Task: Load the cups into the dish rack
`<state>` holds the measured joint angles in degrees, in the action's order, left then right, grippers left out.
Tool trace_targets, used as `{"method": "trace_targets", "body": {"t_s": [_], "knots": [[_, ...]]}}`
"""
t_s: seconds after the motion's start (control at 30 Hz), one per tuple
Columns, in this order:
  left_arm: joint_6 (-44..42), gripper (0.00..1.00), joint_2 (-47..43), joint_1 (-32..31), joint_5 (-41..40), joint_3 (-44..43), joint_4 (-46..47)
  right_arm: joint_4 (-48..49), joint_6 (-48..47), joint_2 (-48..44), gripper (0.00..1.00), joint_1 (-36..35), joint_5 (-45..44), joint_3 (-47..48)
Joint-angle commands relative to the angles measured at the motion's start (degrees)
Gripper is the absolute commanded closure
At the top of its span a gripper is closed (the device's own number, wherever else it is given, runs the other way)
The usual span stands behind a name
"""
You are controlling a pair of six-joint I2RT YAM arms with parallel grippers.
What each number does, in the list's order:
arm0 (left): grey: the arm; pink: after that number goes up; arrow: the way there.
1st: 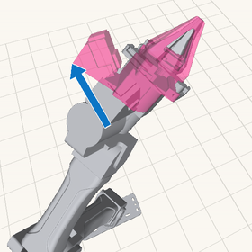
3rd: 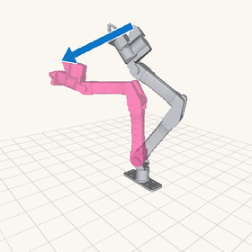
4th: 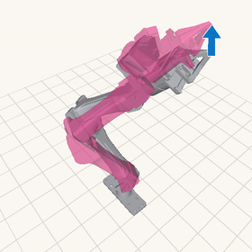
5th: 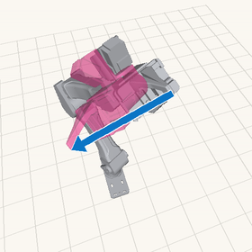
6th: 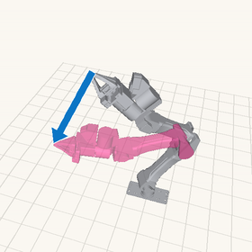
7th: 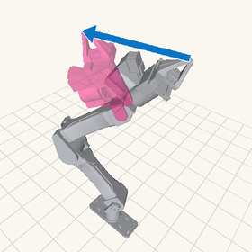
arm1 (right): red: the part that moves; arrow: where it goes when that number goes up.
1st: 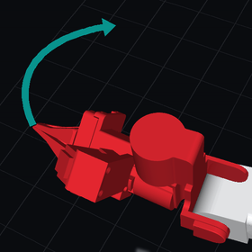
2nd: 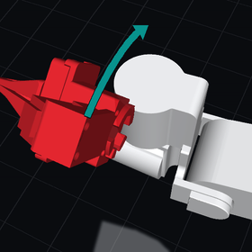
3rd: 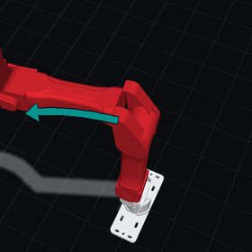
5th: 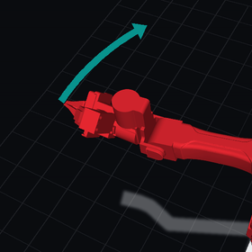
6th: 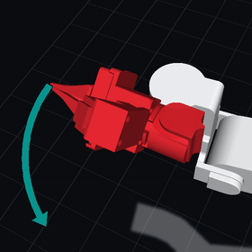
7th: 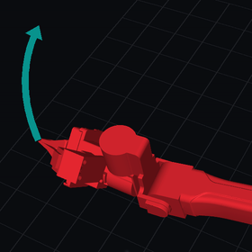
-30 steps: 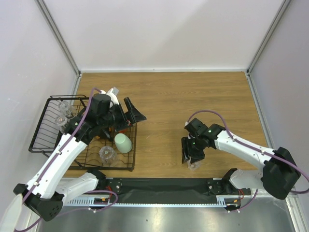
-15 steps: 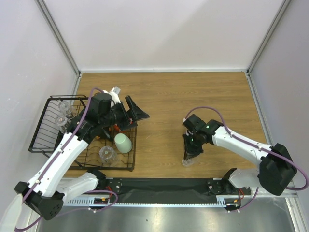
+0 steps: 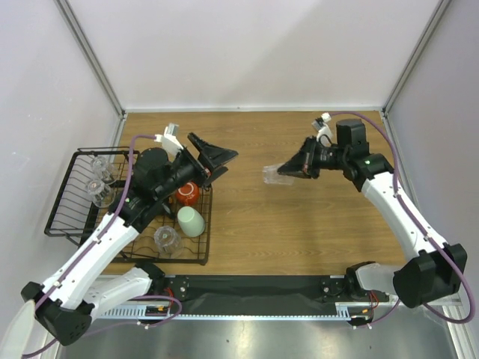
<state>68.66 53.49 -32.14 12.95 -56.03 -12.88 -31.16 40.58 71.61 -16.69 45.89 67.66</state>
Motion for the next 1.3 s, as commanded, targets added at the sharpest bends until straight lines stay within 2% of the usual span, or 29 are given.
{"method": "trace_targets", "body": {"t_s": [0.0,0.13,0.2,0.3,0.43,0.6,0.7,0.73,0.83,0.9,1.0,1.27], "knots": [[-6.86,0.03,-0.06,-5.45,-10.12,-4.87,11.2,18.14,15.04,2.47,1.0,-2.47,14.05,3.69],[-15.2,0.03,-0.32,-10.21,-16.9,-5.49,17.0,19.2,17.77,5.46,1.0,-3.96,14.75,8.54],[-18.98,0.04,-1.28,-12.58,-20.15,-6.45,18.15,23.84,21.98,6.34,1.0,-4.84,16.07,8.98],[-30.13,0.04,-2.95,-15.92,-24.71,-7.77,18.25,30.09,26.21,6.78,1.0,-6.24,17.3,9.33],[-34.11,0.04,-5.5,-16.37,-25.96,-6.9,19.2,33.87,29.81,6.0,1.0,-6.52,17.39,10.39],[-34.65,0.03,-9.28,-16.38,-26.05,-0.5,27.64,42.74,39.03,3.36,1.0,-5.29,14.67,8.81],[-32.81,0.02,-9.29,-16.37,-26.75,0.74,29.05,53.97,49.04,2.13,1.0,-4.67,12.48,5.57],[-31.33,0.02,-9.02,-16.46,-26.49,1.01,29.67,60.97,54.9,1.95,1.0,-4.76,11.51,4.25],[-28.07,0.05,-7.62,-17.16,-26.83,2.67,34.66,72.59,63.27,1.69,1.0,-5.46,6.69,0.46],[-28.41,0.08,-6.74,-19.35,-29.2,4.95,41.67,75.88,65.67,2.21,1.0,-6.42,5.53,-1.29],[-28.67,0.07,-4.46,-19.71,-27.38,4.44,45.13,81.94,69.98,3.0,1.0,-7.56,3.42,-2.79],[-26.21,0.07,-1.73,-19.8,-24.64,4.7,48.12,87.32,73.33,3.44,1.0,-8.62,2.01,-3.41]]}}
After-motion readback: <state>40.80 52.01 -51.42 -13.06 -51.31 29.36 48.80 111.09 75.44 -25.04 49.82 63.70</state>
